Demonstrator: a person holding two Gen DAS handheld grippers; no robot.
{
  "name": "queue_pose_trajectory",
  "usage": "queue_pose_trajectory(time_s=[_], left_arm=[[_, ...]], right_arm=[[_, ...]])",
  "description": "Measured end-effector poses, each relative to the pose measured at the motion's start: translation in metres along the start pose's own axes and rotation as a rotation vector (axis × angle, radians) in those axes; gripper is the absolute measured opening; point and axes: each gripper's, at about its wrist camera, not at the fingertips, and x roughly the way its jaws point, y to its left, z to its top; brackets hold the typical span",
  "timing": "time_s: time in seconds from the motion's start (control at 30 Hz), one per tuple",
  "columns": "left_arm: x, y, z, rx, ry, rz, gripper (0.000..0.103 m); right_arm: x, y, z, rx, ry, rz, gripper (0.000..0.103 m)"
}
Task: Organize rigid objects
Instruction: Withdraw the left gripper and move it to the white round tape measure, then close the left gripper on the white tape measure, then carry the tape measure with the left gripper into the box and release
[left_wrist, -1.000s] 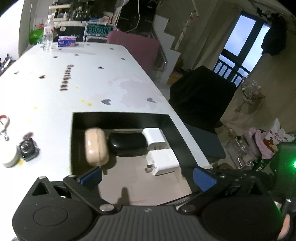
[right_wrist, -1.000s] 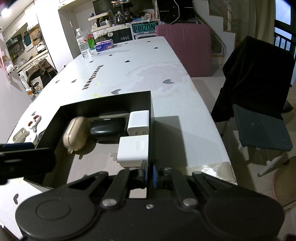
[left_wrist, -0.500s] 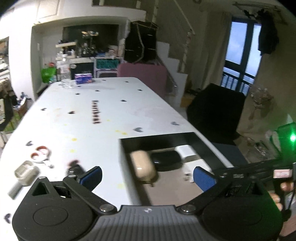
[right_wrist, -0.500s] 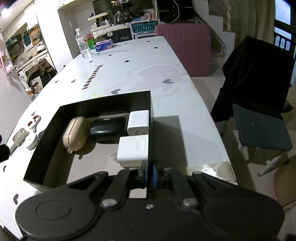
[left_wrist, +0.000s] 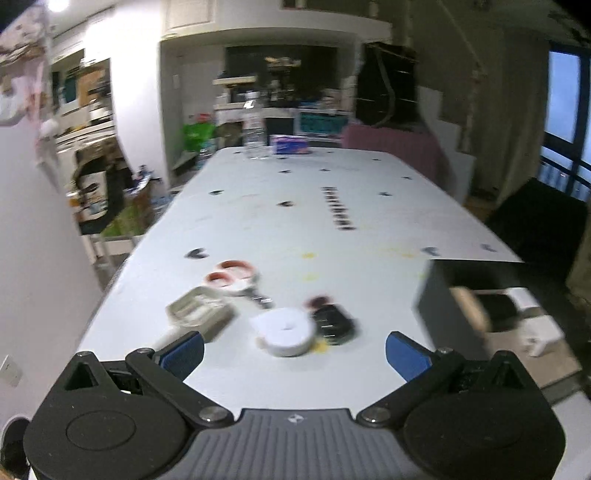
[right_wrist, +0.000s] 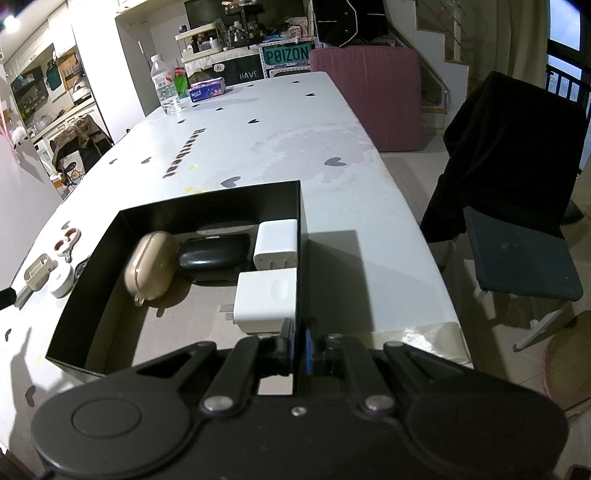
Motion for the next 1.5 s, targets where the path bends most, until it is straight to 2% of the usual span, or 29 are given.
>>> queue_pose_trajectory(time_s=[0.1,0.17,0.2,0.33,0.5,0.7,0.9,1.03,1.17,1.23,1.37,1.5], left_arm=[[0.013,0.019,-0.006,-0.028,0.005,0.037,0.102],[0.019,0.025,-0.012,-0.031,0.000,0.024,0.097],[0.025,0.025,-0.013,-0.023,-0.001,0.008,0.090],[0.047,0.017,-0.015,0.007,0.023,-0.055,0.078],[0.072,0.006,-0.011,0.024,0.008,-0.046,0.070],[0.095,0.006,-0.008,0.016,0.037,-0.036,0.061],[0.091,0.009,-0.012,0.010,0.018,-0.029,0.060],[0.082,0.016,-0.016,-0.043,0.009,-0.013,0.060],[0.060,0.011,-0.011,-0.041,-0.061,0.014,0.060],[0.046,0.004,-0.006,-0.048,-0.094,-0.014,0.060],[0.021,-0.022,0.003,-0.037,-0.143,-0.127,0.060],[0.009,-0.060,0.008,0.002,-0.128,-0.247,0.060]], right_arm=[[0.000,0.000,0.000,-0.001,0.000,-0.001,0.007],[0.000,0.000,0.000,-0.001,0.001,-0.001,0.007],[0.001,0.000,0.000,-0.002,0.002,-0.003,0.007],[0.002,-0.001,-0.001,-0.005,0.005,-0.007,0.007],[0.003,0.001,0.000,-0.008,0.009,-0.010,0.007],[0.003,0.003,0.000,-0.010,0.010,-0.013,0.007],[0.004,0.003,0.000,-0.013,0.011,-0.016,0.006],[0.004,0.003,0.000,-0.012,0.011,-0.016,0.006],[0.004,0.002,0.000,-0.012,0.011,-0.015,0.006],[0.004,0.003,0.000,-0.011,0.011,-0.015,0.006],[0.003,0.003,0.000,-0.011,0.011,-0.015,0.006],[0.003,0.003,0.000,-0.012,0.011,-0.016,0.006]])
